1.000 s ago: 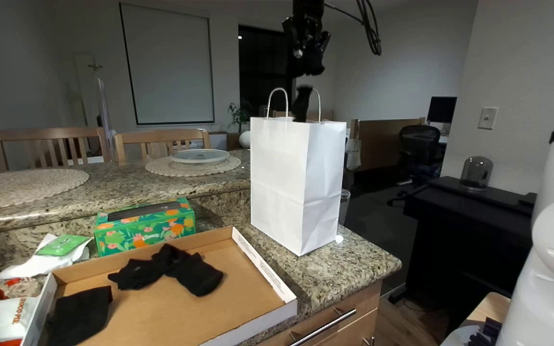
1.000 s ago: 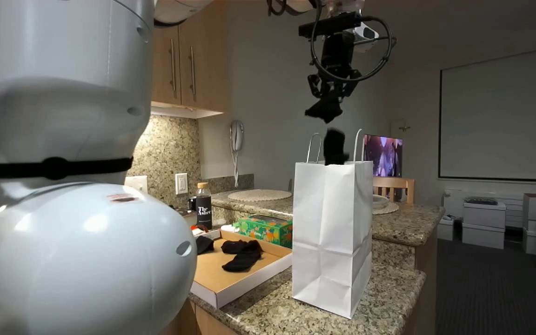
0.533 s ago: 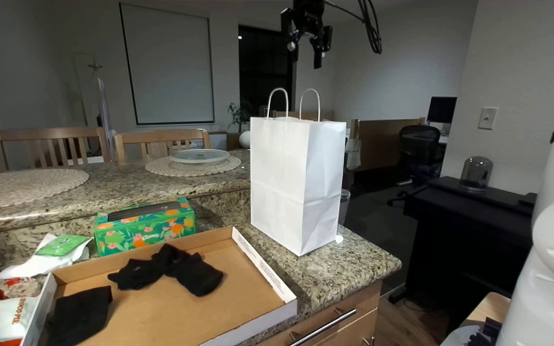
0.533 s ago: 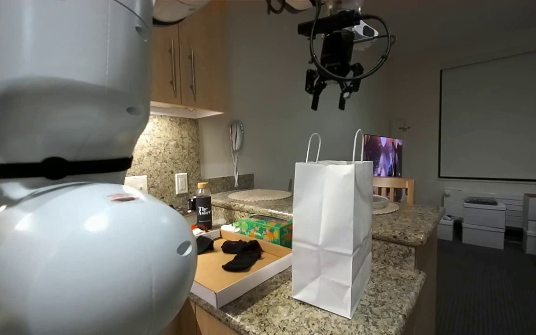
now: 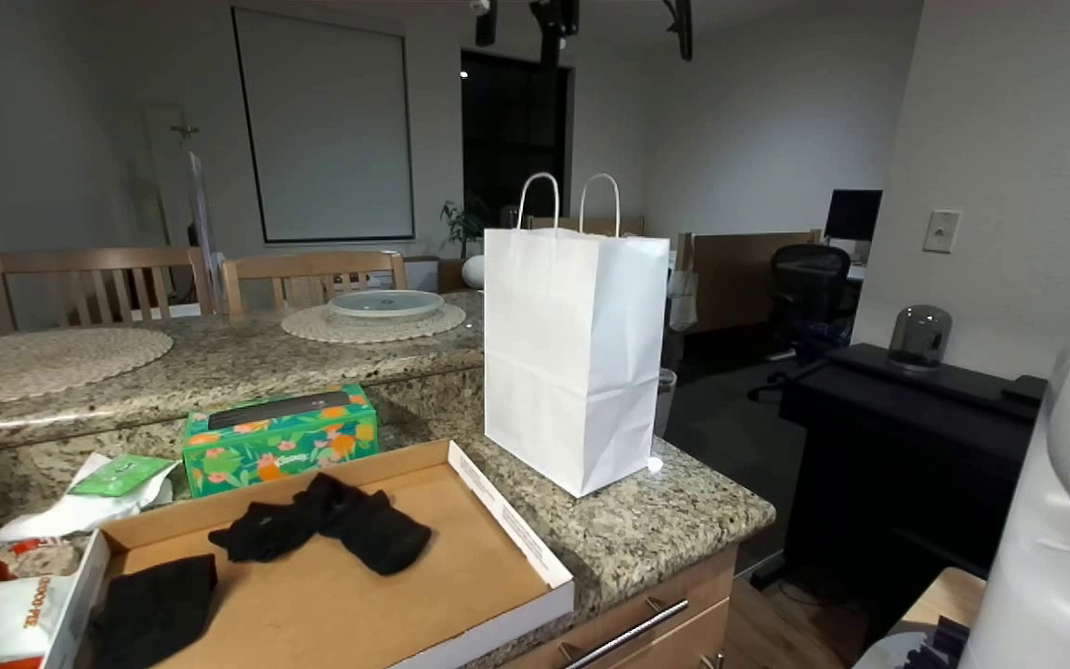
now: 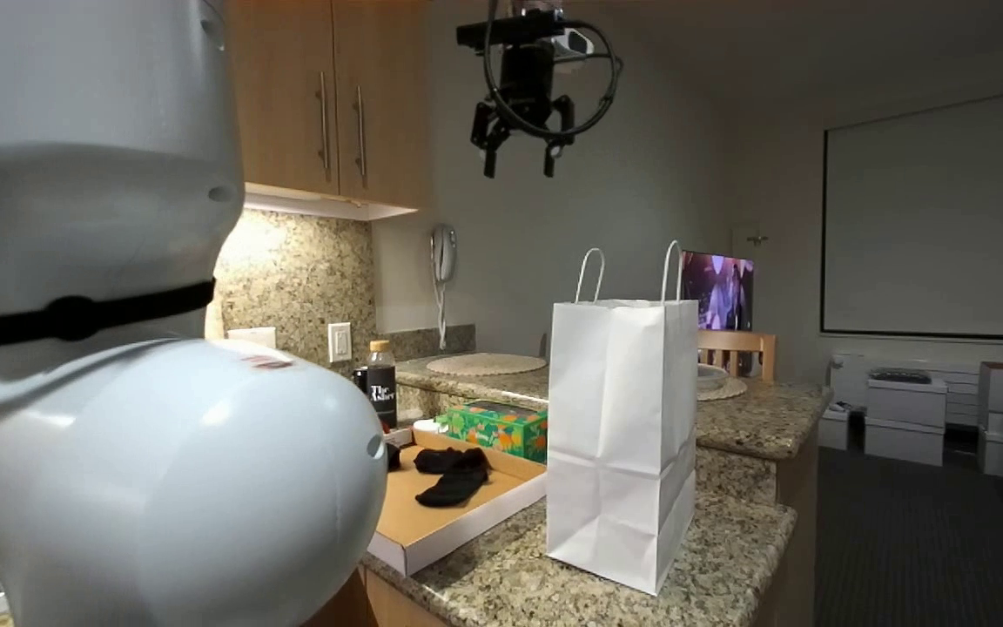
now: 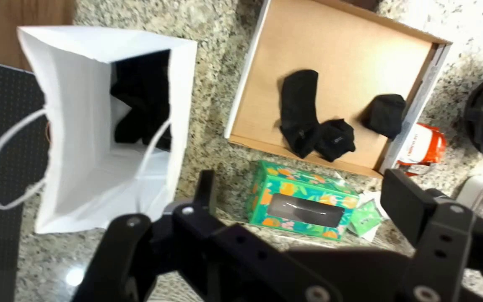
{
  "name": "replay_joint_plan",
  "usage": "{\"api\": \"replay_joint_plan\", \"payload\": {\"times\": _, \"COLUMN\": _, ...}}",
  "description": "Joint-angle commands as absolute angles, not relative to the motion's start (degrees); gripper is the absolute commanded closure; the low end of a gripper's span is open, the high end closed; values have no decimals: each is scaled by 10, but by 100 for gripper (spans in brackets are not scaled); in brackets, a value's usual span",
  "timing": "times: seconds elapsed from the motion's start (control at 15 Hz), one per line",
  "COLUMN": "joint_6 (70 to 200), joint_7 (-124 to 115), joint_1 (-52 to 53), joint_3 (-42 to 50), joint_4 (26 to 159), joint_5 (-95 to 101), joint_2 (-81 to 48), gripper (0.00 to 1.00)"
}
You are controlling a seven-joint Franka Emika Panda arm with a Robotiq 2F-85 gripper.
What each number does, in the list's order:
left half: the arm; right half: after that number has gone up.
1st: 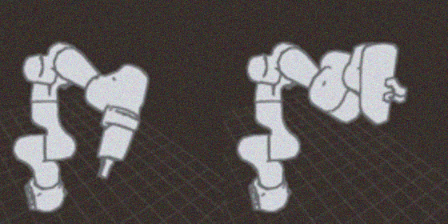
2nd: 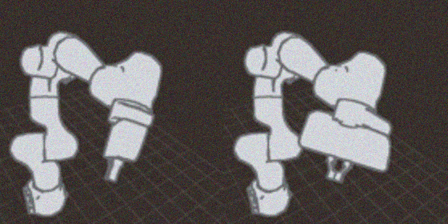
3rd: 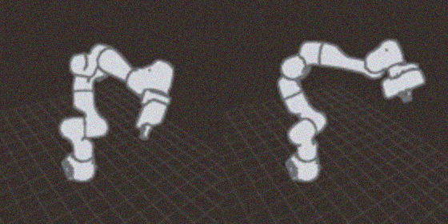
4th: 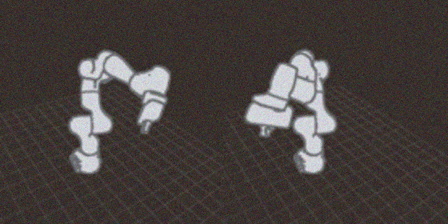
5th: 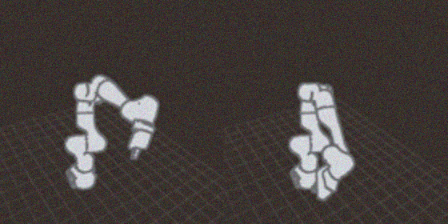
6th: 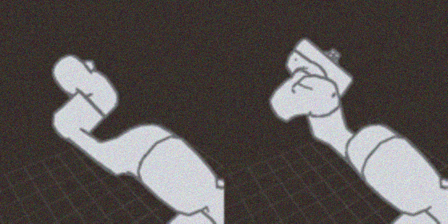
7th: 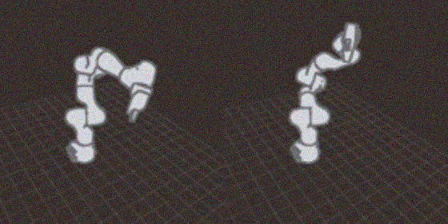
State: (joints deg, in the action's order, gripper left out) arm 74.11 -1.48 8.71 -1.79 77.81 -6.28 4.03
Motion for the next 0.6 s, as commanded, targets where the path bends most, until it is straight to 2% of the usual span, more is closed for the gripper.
{"api": "replay_joint_plan", "payload": {"times": 0.0, "joint_6": 886, "joint_7": -93, "joint_1": 131, "joint_3": -71, "joint_4": 911, "joint_5": -75, "joint_2": 112, "gripper": 0}}
{"api": "replay_joint_plan", "payload": {"times": 0.33, "joint_6": 1108, "joint_7": -263, "joint_1": 149, "joint_3": -160, "joint_4": 1035, "joint_5": -56, "joint_2": 105, "gripper": 0}}
{"api": "replay_joint_plan", "payload": {"times": 0.53, "joint_6": 1164, "joint_7": -344, "joint_1": 148, "joint_3": -188, "joint_4": 1093, "joint_5": -33, "joint_2": 62, "gripper": 0}}
